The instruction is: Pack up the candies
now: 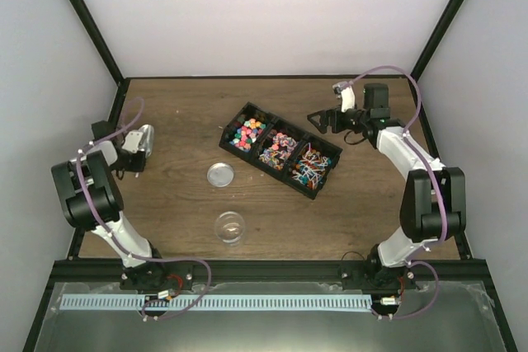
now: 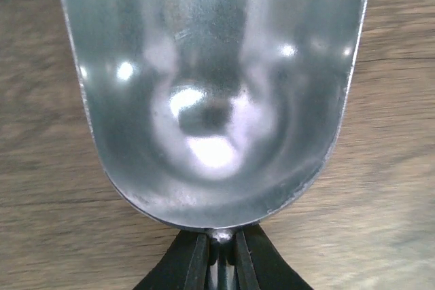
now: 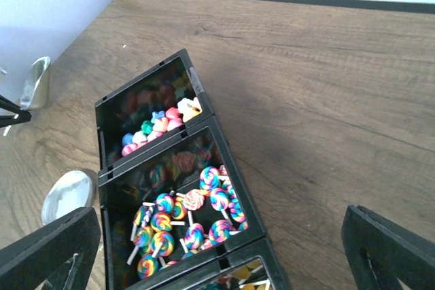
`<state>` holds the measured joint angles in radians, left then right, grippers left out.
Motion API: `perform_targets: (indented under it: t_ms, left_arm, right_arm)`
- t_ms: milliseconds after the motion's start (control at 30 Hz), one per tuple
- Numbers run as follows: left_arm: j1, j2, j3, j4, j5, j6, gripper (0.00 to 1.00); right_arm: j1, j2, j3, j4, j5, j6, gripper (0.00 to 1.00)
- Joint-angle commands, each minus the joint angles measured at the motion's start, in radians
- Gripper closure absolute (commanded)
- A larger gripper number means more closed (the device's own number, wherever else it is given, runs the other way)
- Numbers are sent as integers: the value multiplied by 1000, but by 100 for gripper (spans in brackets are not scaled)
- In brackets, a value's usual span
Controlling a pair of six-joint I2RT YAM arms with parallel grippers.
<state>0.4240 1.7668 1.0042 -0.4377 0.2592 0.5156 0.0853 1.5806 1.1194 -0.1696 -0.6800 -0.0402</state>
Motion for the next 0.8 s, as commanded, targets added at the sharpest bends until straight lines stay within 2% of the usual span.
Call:
perform_targets:
  t_ms: [0, 167, 300, 433, 600, 767]
  left_arm:
    - [-71, -100, 56, -76, 73, 97, 96]
    - [-259, -232, 112, -236, 47, 236, 96]
    - [-445, -309, 138, -304, 3, 258, 96]
    - [-604, -329, 155, -318, -66, 217, 96]
    - [-770, -326, 164, -312, -132, 160, 96]
    - [-852, -307, 188, -289, -146, 102, 96]
  right_arm:
    - [23, 26, 68, 11, -66, 100, 0]
    - [100, 100, 157, -71, -135, 177, 7]
    - [170, 190, 286, -158, -182, 216, 14]
    - [229, 251, 384, -206, -255, 246, 19]
    - [286, 309, 470, -266, -301, 205, 26]
    - [309, 355, 523, -326, -331, 170, 34]
